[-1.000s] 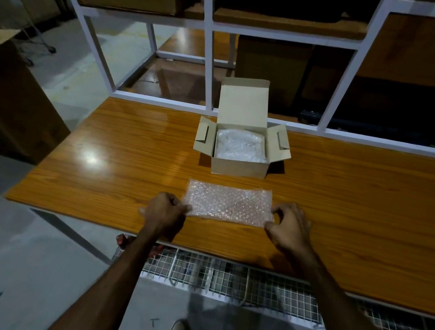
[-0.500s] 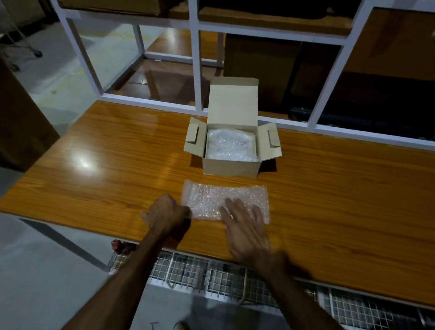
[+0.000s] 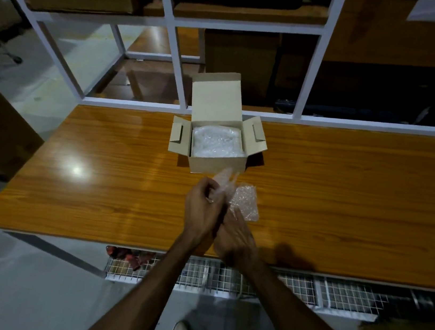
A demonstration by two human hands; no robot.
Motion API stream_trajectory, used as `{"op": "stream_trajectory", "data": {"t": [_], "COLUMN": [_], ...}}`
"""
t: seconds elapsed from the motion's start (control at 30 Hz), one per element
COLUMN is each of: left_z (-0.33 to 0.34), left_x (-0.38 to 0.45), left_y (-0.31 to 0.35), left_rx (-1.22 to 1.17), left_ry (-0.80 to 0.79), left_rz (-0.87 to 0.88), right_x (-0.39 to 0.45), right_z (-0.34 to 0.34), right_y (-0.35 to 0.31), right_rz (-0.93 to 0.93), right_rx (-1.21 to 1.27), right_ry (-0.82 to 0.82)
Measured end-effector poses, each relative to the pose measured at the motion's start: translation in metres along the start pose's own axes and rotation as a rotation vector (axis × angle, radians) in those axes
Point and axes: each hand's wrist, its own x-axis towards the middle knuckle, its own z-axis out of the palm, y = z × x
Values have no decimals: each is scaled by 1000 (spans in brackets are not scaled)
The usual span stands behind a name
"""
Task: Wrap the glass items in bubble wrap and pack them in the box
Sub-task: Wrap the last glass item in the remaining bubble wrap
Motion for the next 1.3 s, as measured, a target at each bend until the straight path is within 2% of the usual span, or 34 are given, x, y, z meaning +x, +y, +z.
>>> {"op": "stream_trajectory", "data": {"t": [0.13,0.27,0.37,0.43,0.5,0.6,0.67,0.73,0.8,0.87,0.97,1.03,1.07,1.17,1.3], "left_z": [18,29,38,45,49,46,41,34,32,34,34,30,28,24,21], "left_x": [-1,-10,-12,-8,-5,-3,6,14,17,13,7,2,1,1,4], "left_y": [-8,-12,-7,-6,-1,4,-8,-15,-15,-14,-24,-26,-24,-23,-23], "left_rx": [28,50,56,79,149,205,224,305,379,415,464,526,573,666,618], "left_ry": [-103,-183,-160,-187,-309,-600,-627,-629,-617,-572,-447,-379,-344,-257,-230], "left_rz": [-41,1,71,57,4,-95,-83,-71,-8,77,168,103,51,-152,-385], "right_x": [-32,-59,-66,-67,-70,-67,-64,-65,-69,-75,-76,-62,-50,-16,8], "right_z": [9,2,8,9,11,-4,-13,-12,-15,-21,-31,-34,-35,-42,-44], "right_y": [-1,-3,3,2,2,6,14,26,35,45,46,46,47,51,48], "right_rz": [-62,0,2,110,171,-4,-114,-134,-132,-38,350,547,617,847,817], "right_rx": [-2,-11,174,334,372,316,153,37,83,193,443,522,545,584,544], "right_ry": [226,137,101,138,217,276,145,-54,-70,39,283,472,496,325,213]}}
